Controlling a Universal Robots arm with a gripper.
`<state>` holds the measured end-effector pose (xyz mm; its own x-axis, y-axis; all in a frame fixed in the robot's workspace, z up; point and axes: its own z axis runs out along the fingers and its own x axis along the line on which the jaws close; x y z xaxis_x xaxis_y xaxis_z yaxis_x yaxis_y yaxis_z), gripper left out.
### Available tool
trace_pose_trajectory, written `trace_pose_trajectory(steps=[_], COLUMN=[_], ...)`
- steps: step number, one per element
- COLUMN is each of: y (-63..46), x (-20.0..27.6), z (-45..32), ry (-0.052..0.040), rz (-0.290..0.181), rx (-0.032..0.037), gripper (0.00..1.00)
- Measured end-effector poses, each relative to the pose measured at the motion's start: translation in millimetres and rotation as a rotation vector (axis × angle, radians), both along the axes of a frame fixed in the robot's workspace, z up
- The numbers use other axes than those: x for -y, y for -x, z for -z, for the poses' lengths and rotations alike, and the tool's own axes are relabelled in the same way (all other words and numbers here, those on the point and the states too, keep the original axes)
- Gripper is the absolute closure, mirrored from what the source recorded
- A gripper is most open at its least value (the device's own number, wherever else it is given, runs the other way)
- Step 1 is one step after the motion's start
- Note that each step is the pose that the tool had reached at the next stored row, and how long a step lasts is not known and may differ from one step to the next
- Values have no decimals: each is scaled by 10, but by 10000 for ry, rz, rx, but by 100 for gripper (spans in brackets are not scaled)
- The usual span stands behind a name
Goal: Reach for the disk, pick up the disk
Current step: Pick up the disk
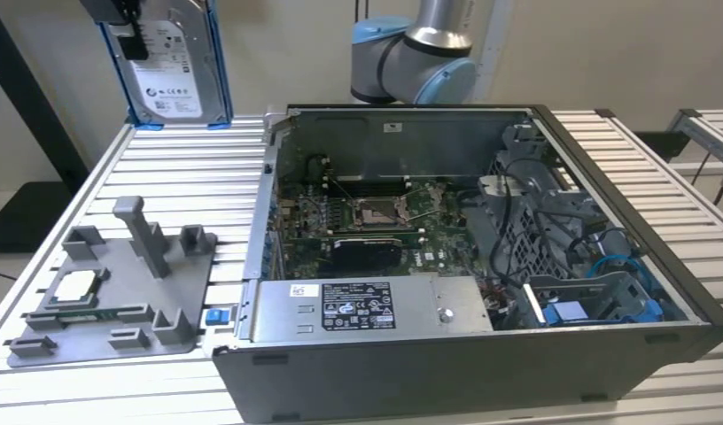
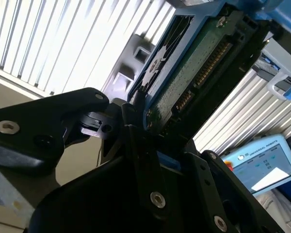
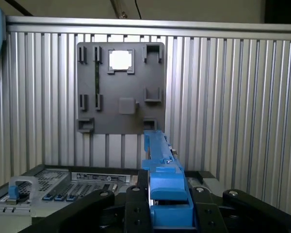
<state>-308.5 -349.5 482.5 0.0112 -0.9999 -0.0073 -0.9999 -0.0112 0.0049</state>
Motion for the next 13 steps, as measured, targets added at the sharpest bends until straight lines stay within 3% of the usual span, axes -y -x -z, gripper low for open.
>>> trace_pose_trajectory(steps=[13], y=[-309], x=[0], z=[-1], ry=[1], rz=[0], rx=[-2], gripper=[100])
